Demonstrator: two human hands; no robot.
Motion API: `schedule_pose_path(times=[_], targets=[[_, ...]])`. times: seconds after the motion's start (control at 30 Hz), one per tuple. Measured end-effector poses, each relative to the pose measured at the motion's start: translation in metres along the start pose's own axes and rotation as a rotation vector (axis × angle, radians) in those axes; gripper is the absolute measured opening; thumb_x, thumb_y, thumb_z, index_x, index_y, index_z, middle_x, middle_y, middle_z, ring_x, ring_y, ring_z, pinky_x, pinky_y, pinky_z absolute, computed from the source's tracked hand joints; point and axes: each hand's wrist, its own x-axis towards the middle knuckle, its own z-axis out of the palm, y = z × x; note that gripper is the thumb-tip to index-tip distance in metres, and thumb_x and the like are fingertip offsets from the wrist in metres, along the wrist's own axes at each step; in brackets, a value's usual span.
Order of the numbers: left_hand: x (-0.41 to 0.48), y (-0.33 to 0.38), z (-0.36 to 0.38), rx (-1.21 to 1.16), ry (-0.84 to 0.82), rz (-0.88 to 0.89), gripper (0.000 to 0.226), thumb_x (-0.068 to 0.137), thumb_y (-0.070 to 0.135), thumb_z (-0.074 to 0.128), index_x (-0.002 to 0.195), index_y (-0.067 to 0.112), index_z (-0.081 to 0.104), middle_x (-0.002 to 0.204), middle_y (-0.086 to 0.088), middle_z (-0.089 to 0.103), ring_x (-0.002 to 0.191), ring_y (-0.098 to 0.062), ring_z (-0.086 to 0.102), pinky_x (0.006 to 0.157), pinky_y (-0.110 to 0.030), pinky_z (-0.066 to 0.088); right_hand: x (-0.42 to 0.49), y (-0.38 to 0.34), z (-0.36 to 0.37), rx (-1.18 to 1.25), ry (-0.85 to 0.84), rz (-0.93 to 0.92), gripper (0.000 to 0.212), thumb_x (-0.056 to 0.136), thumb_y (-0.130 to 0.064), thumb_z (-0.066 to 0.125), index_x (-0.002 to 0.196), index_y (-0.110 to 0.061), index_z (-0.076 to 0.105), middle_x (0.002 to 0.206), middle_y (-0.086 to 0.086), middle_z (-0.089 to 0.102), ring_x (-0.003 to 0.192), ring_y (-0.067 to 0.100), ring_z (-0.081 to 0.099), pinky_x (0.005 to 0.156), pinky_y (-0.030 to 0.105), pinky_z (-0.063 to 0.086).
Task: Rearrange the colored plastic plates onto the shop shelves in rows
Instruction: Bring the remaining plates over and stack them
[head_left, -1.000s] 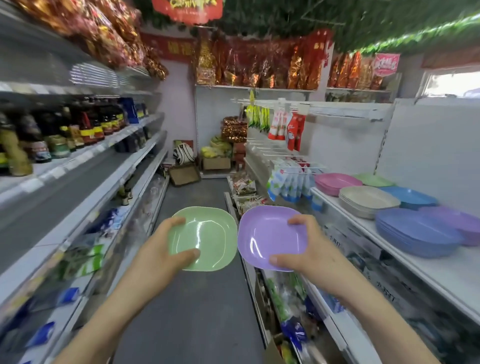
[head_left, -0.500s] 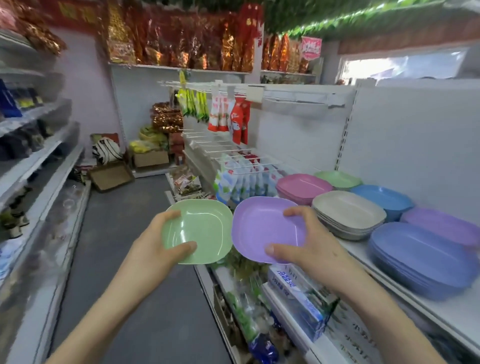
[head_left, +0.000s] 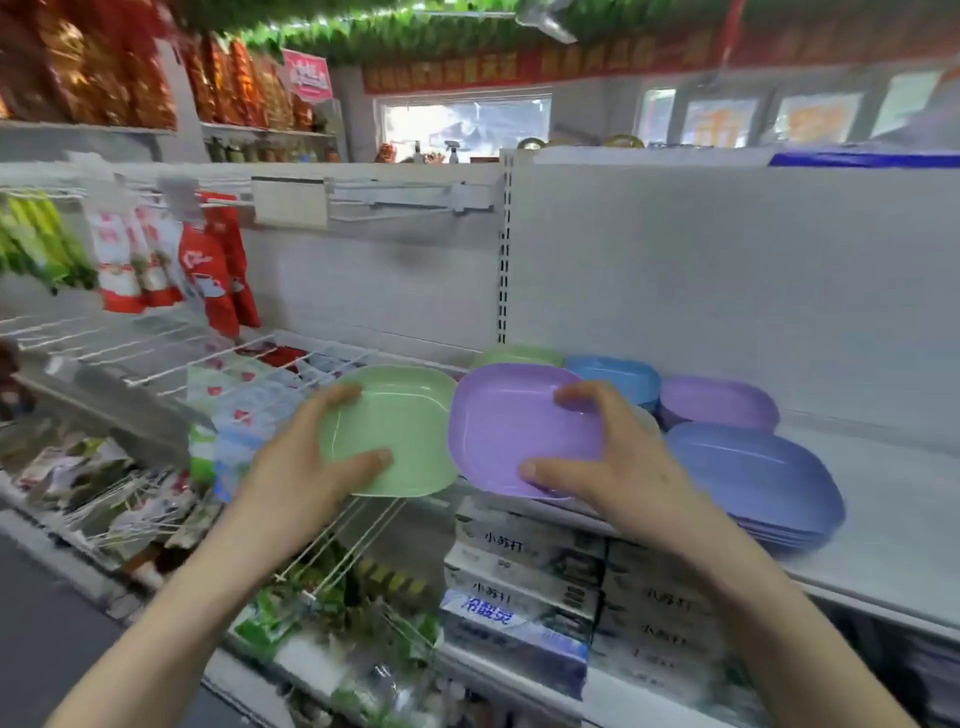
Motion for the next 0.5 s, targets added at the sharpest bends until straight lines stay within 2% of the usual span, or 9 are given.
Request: schedule_pose_path(times=[0.07,0.17,0.33,0.43,0.5], targets=[[0.019,0.006,0.018,-0.027,-0.067,0.043,0.066,0.084,0.026,0.082,0.141,0.037,0.05,0.132,0.015,0.054,0.122,-0.01,0.052,0.099,-0.032,0.04,-0.002,0.004,-0.013,-0.02,0.064,0.03,0.071,0.077,-0.049,0.084,0.134,-0.043,0.042,0.132,-0.026,0.047,0.121,0.004,0.048,0.09,0.022,0.04],[0.039,0.017,0.042,-0.06,-0.136,0.112,0.07,0.081,0.032,0.085,0.141,0.036,0.05,0.133,0.014,0.055,0.122,-0.011,0.053,0.099,-0.032,0.04,-0.005,0.012,-0.036,-0.037,0.16,0.085,0.069,0.077,-0.046,0.085,0.133,-0.041,0.044,0.124,-0.029,0.049,0.1,0.001,0.056,0.077,0.019,0.04],[0.054,0.037,0.076,-0.084,-0.18,0.143,0.069,0.084,0.027,0.082,0.144,0.035,0.048,0.134,0.006,0.057,0.119,-0.014,0.055,0.095,-0.031,0.042,-0.008,0.031,-0.068,-0.054,0.21,0.135,0.069,0.079,-0.042,0.085,0.135,-0.04,0.045,0.133,-0.02,0.047,0.118,0.012,0.052,0.082,0.019,0.041],[0.056,0.05,0.094,-0.055,-0.205,0.154,0.071,0.08,0.039,0.082,0.142,0.043,0.045,0.134,0.006,0.058,0.118,-0.018,0.058,0.101,-0.04,0.047,-0.009,0.044,-0.082,-0.045,0.219,0.146,0.069,0.077,-0.043,0.086,0.133,-0.041,0.046,0.136,-0.018,0.048,0.122,0.013,0.052,0.092,0.031,0.042],[0.057,0.058,0.103,-0.029,-0.195,0.163,0.071,0.08,0.044,0.08,0.141,0.045,0.044,0.134,0.007,0.058,0.117,-0.019,0.058,0.103,-0.042,0.048,-0.009,0.053,-0.092,-0.042,0.221,0.143,0.068,0.077,-0.043,0.086,0.132,-0.041,0.046,0.135,-0.018,0.048,0.12,0.011,0.053,0.093,0.033,0.043]])
